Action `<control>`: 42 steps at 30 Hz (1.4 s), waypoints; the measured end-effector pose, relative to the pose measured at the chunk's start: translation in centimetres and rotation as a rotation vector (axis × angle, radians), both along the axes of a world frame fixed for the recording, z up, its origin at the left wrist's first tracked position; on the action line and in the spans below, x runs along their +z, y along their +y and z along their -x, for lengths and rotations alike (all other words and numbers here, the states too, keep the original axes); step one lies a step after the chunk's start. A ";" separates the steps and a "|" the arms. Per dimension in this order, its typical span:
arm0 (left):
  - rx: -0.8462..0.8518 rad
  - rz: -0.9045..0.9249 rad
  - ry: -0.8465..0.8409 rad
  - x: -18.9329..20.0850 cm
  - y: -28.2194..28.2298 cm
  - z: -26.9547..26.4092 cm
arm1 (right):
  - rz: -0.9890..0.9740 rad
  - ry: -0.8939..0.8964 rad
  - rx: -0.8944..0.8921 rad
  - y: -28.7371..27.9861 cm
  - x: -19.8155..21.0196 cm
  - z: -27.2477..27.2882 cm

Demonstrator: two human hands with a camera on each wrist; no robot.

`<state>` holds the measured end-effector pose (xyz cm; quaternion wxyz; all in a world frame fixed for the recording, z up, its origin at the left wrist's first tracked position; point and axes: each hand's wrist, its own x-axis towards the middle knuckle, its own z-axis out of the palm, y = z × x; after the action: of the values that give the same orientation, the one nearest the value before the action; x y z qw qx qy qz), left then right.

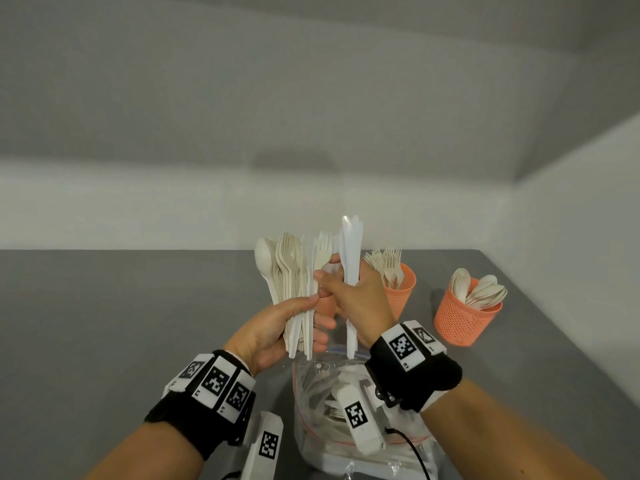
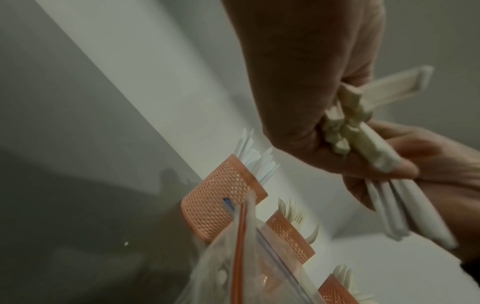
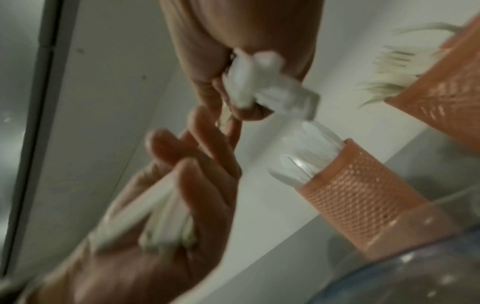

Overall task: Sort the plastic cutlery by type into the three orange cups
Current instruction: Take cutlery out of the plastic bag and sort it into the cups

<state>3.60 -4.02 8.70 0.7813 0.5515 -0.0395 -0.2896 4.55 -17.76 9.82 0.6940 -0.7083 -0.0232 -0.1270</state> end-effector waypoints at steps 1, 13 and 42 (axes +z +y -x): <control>0.010 -0.002 -0.003 0.1 0.0 -0.1 | 0.093 -0.078 -0.057 0.0 0.0 0.0; 0.088 -0.050 -0.149 -0.4 -0.4 -0.6 | 0.265 0.012 0.110 0.3 0.4 -0.6; 0.164 -0.065 -0.103 -1.2 0.0 -1.6 | 0.422 0.171 0.112 0.2 0.7 -2.6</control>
<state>5.17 -4.05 7.50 0.7810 0.5920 -0.0250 -0.1971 7.18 -17.52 10.52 0.5359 -0.8435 -0.0296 -0.0199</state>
